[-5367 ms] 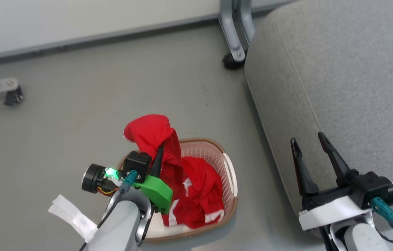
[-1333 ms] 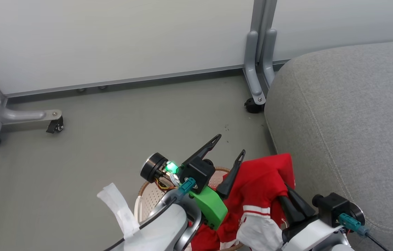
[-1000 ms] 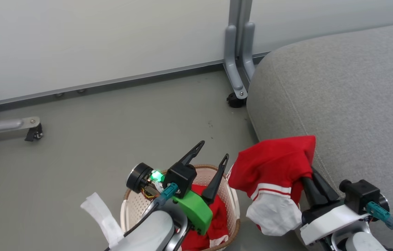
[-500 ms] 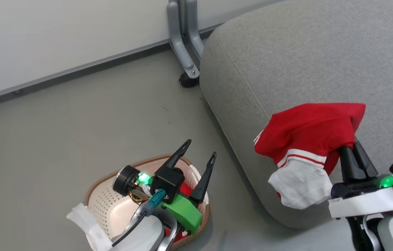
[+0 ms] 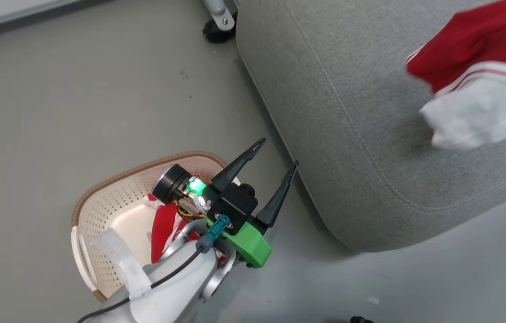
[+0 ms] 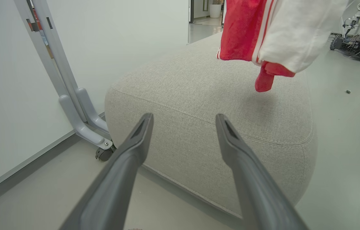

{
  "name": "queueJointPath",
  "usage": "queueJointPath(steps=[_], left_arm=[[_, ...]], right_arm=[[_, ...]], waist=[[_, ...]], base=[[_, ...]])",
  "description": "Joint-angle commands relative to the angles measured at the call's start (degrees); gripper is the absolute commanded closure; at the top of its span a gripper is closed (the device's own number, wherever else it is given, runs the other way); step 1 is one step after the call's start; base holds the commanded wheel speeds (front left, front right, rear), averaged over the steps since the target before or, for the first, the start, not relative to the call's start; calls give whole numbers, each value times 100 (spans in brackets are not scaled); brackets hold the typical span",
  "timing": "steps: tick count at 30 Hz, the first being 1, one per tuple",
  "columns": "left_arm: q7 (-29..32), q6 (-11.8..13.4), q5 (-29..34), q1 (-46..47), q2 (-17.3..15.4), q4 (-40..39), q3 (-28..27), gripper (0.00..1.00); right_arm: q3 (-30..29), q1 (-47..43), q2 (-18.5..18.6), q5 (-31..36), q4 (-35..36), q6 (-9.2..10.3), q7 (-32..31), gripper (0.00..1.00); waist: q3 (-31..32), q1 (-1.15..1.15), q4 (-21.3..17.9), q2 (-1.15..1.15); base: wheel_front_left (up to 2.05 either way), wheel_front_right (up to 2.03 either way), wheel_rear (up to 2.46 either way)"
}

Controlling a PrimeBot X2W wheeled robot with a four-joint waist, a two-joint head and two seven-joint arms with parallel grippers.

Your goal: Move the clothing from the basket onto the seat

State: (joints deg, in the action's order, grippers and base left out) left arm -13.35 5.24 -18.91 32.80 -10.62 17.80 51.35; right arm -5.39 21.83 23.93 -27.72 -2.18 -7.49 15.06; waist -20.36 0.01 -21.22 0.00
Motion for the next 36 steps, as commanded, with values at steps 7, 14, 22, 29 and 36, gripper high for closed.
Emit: queueJointPath(steps=[7, 14, 22, 29, 36], left_arm=[[169, -51, 230, 440, -175, -309, 78, 0], [167, -57, 324, 595, -146, -376, 153, 0], [12, -7, 297, 536, -5, -239, 190, 0], [-136, 49, 55, 122, 103, -33, 123, 0], [-186, 175, -180, -512, 211, 19, -150, 0]], right_arm=[[-350, 1506, 657, -192, -1150, 1, 16, 100], [-15, 2199, 616, -201, -2921, 2, 17, 100], [-735, 1976, 166, 254, -3807, 3, 17, 0], [-1893, 695, -560, 1052, -3099, 3, 17, 0], [-1865, -654, -1311, 1564, -2070, 3, 16, 0]], waist=[[-1519, -1, 548, 0], [-1766, -1, 766, 0], [-1489, -1, 1000, 0], [-713, -1, 1137, 0], [184, -1, 1256, 0]], base=[[0, 0, 0], [0, 0, 0], [0, 0, 0], [0, 0, 0], [0, 0, 0]])
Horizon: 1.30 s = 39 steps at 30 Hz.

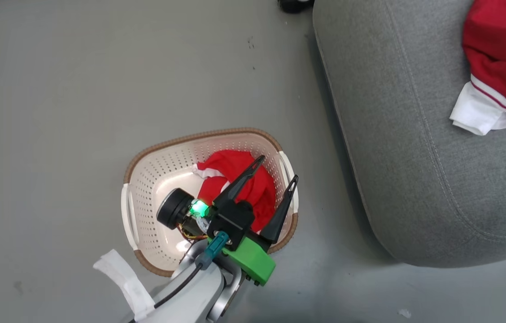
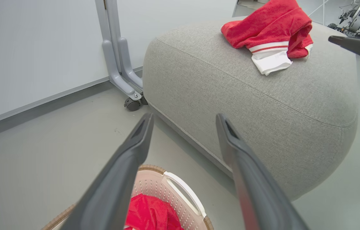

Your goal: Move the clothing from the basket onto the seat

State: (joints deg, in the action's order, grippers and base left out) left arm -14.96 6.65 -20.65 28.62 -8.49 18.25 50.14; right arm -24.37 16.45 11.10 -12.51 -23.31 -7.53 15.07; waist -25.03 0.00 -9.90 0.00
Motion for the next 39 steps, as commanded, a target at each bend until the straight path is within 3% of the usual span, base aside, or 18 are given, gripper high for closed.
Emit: queueJointPath(steps=[1, 11, 17, 27, 39], left_arm=[[-27, 53, -15, -182, 18, -55, -89, 0], [-25, 159, -67, -1283, 223, -285, -1109, 0], [-20, 159, 41, -2068, 317, -502, -1919, 0], [-19, -147, 621, -2947, 478, -1106, -2934, 0], [-20, -383, 1000, -3492, 555, -1228, -3555, 0]], right_arm=[[107, -260, -77, 60, 169, 8, 16, 0], [1375, -1372, -330, 66, 1135, 8, 16, 0], [1931, -1573, -404, 66, 1277, 8, 16, 0], [2245, -1864, -493, 51, 1693, 8, 16, 0], [2458, -2392, -488, 219, 2099, 8, 16, 0]], waist=[[752, 0, 159, 0], [1812, 0, 777, 0], [2377, 0, 1049, 0], [2737, 0, 1312, 0], [3025, 0, 1257, 0]], base=[[0, 0, 0], [0, 0, 0], [0, 0, 0], [0, 0, 0], [0, 0, 0]])
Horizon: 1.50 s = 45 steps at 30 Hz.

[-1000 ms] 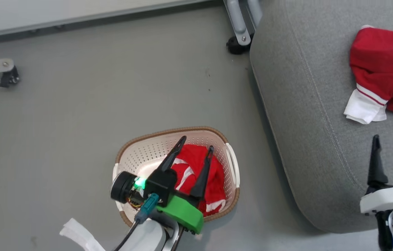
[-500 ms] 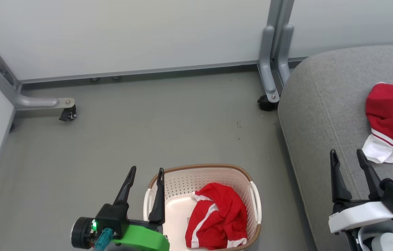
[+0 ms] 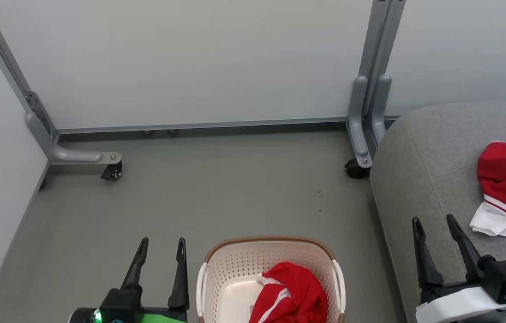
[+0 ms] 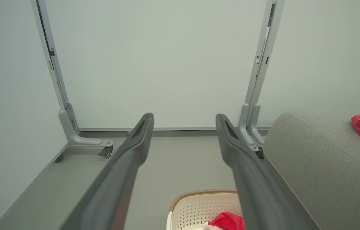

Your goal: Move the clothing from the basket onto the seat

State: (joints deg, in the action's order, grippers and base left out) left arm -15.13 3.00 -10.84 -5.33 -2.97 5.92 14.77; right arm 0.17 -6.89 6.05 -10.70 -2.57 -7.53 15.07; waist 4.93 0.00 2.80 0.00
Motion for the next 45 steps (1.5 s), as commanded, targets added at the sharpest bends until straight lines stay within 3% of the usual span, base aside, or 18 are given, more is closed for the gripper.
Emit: queueJointPath(steps=[1, 45], left_arm=[[-2, -40, 28, -124, 5, 22, -46, 0], [-2, -53, -15, -126, 6, 243, -5, 0]], right_arm=[[17, -80, 20, 41, 40, 8, 16, 0], [221, -251, 88, 22, 218, 8, 16, 0]], waist=[[42, 0, -20, 0], [48, 0, -158, 0]], base=[[0, 0, 0], [0, 0, 0]])
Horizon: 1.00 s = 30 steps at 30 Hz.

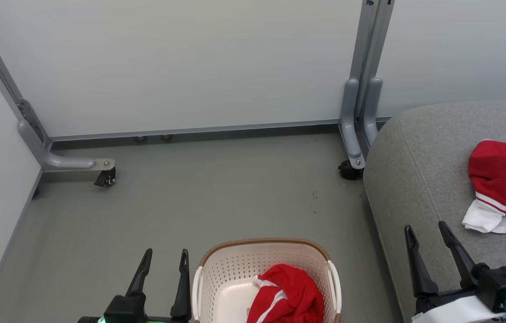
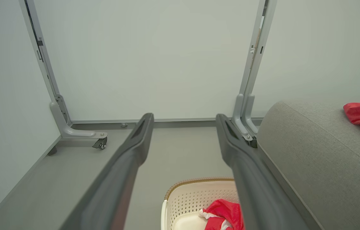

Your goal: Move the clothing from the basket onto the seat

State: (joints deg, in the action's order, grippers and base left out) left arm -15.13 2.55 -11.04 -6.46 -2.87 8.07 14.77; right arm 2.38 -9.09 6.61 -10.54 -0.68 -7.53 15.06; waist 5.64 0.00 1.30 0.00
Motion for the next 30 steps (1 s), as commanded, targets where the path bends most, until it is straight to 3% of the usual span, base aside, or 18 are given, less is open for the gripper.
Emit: queueJointPath(steps=[1, 13, 30], left_arm=[[-2, -18, 11, 8, -4, 35, -1, 0], [-2, -119, 90, 384, -5, 160, 91, 0], [-2, -618, 692, 2922, -9, 1144, 433, 0]], right_arm=[[7, -18, 41, 4, 37, 8, 17, 0], [111, 282, 133, -9, 130, 8, 17, 0], [-301, 2109, 395, -63, 526, 8, 17, 0]], waist=[[-50, 0, -12, 0], [-706, 0, -141, 0], [-3588, 0, -523, 0]], base=[[0, 0, 0], [0, 0, 0], [0, 0, 0]])
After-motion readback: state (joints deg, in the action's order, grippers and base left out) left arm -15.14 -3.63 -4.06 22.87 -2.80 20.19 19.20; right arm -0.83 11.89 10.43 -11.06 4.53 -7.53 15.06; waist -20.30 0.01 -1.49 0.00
